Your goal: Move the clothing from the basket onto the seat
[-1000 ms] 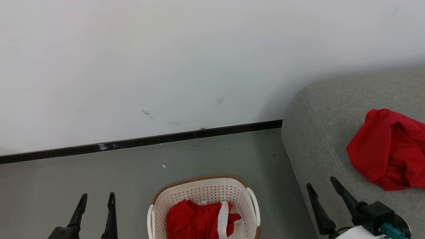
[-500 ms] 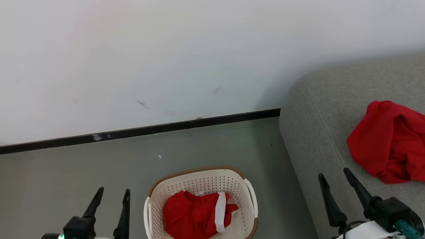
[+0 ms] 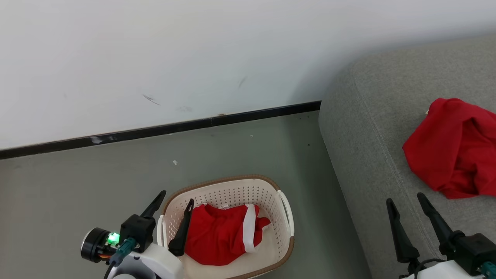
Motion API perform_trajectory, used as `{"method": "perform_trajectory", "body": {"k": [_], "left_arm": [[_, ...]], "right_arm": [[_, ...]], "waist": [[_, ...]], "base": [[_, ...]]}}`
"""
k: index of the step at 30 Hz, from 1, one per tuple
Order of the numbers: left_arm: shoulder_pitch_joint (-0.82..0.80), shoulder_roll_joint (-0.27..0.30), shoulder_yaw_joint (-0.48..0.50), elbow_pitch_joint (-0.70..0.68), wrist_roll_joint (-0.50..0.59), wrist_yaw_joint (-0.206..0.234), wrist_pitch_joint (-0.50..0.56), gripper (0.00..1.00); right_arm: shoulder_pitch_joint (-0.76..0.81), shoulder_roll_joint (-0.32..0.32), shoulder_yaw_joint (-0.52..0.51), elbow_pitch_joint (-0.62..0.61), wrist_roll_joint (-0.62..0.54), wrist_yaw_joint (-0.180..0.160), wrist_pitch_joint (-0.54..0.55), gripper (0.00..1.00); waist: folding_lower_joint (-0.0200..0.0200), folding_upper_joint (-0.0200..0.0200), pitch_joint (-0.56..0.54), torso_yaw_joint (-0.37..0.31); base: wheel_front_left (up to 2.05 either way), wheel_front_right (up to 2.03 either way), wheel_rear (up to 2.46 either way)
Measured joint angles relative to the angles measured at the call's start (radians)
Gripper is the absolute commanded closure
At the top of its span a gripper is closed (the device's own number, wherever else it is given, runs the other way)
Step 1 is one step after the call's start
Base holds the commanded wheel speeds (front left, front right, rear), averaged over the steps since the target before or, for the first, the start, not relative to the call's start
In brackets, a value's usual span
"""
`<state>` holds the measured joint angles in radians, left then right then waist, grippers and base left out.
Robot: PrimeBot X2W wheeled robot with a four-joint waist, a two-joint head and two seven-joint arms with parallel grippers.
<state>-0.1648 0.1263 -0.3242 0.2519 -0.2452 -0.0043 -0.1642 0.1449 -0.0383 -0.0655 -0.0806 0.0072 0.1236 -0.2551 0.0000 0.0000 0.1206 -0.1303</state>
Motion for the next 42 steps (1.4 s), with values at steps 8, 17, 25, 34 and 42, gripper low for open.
{"method": "perform_trajectory", "body": {"k": [8, 17, 25, 34, 42], "left_arm": [[-0.084, -0.009, -0.055, 0.109, 0.043, -0.026, 0.041, 0.0], [-0.173, -0.023, -0.11, 0.215, 0.109, -0.039, 0.057, 0.0], [-0.263, -0.026, -0.114, 0.296, 0.135, -0.033, 0.057, 0.0], [-0.331, -0.022, -0.115, 0.375, 0.172, -0.023, 0.057, 0.0], [-0.367, -0.009, -0.114, 0.446, 0.185, -0.006, 0.057, 0.0]], "right_arm": [[-0.01, 0.001, -0.01, -0.047, 0.001, 0.0, 0.0, 0.0], [-0.069, 0.001, -0.003, -0.087, 0.028, 0.0, 0.0, 0.0], [-0.132, 0.001, 0.012, -0.115, 0.057, 0.0, 0.0, 0.0], [-0.179, 0.001, 0.022, -0.128, 0.086, 0.0, 0.0, 0.0], [-0.228, 0.001, 0.046, -0.131, 0.12, 0.0, 0.0, 0.0]], "waist": [[0.0, 0.0, 0.073, -0.025], [0.0, 0.0, 0.17, -0.06], [0.0, 0.0, 0.264, -0.1], [0.0, 0.0, 0.353, -0.145], [0.0, 0.0, 0.439, -0.191]], "base": [[0.0, 0.0, 0.0], [0.0, 0.0, 0.0], [0.0, 0.0, 0.0], [0.0, 0.0, 0.0], [0.0, 0.0, 0.0]]}}
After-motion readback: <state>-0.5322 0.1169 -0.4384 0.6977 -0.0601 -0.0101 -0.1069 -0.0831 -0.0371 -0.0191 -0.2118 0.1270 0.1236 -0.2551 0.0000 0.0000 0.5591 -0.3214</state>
